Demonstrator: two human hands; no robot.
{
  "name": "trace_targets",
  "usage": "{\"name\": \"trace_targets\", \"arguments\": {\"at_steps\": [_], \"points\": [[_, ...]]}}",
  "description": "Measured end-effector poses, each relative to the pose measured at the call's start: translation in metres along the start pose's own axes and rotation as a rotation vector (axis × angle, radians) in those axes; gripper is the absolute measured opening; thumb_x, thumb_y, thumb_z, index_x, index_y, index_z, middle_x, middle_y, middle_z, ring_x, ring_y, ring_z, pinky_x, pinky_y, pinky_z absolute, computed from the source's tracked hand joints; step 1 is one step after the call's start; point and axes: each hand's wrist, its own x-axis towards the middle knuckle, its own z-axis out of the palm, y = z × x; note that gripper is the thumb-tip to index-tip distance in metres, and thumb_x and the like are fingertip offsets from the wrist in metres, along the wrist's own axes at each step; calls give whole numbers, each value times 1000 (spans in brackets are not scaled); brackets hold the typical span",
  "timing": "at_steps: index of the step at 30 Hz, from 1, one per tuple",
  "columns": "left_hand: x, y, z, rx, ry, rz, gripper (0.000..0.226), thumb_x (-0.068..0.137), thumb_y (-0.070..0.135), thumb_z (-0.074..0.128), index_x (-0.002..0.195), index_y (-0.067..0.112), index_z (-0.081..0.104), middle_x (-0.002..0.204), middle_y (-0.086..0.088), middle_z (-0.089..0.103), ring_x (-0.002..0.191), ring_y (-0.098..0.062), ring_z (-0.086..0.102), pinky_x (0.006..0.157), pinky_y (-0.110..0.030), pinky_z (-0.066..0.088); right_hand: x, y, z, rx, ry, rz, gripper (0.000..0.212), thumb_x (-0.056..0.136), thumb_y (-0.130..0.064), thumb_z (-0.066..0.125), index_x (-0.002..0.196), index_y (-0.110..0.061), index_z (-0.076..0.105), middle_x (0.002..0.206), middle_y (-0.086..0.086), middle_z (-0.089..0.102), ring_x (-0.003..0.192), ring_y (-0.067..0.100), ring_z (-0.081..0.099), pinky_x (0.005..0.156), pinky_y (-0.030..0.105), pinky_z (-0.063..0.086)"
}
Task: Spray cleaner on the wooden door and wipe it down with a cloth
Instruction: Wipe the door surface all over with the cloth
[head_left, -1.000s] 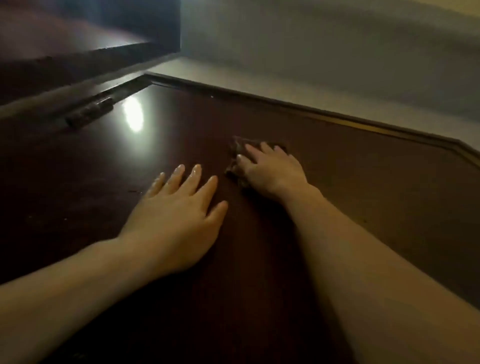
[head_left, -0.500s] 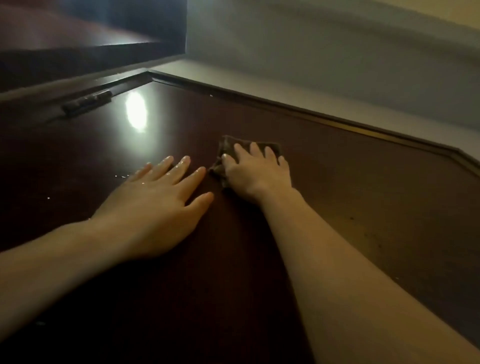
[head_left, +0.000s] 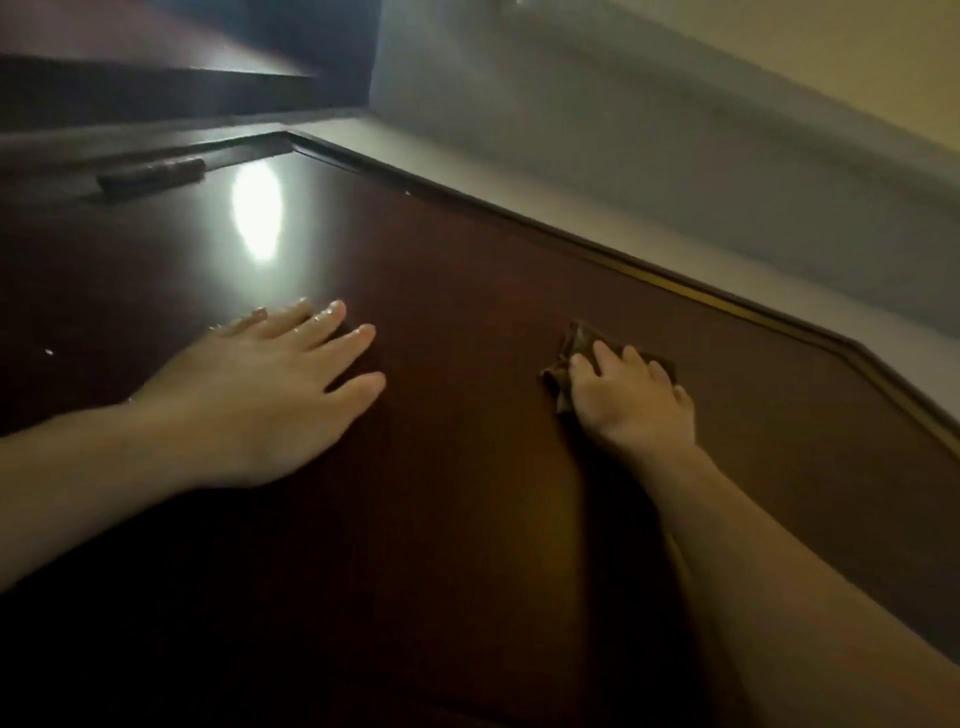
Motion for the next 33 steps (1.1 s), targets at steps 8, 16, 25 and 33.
{"name": "trace_targets", "arguments": {"at_steps": [8,16,25,33], "points": [[3,3,3,-130,33,-68,63,88,58,-3,145,33,-14,154,4,-18,142,-15,-16,117,-35,-7,-8,-11,-4,-36,-49,-99,54,97,-54,19,148,-37,13,158,-4,4,145,20,2,115,43,3],[1,6,2,-144,43,-93,59,94,54,5,146,32,-13,154,2,-19,141,-16,-19,116,-35,-8,-5,-72,8,16,-74,-287,51,100,-48,18,148,-34,12,158,-5,3,145,18,0,116,41,1],[1,3,5,-186,77,-93,71,79,65,-10,145,36,-12,154,7,-18,141,-11,-17,115,-32,-9,5,30,-8,-40,-46,70,53,99,-48,14,149,-32,12,158,-3,5,145,21,5,115,43,4],[12,39,-5,-154,30,-321,72,85,69,6,147,33,-2,157,2,-7,144,-21,-11,114,-46,-4,11,11,-9,-5,-52,-30,53,99,-50,13,149,-33,11,159,-3,1,145,22,0,115,43,0]]}}
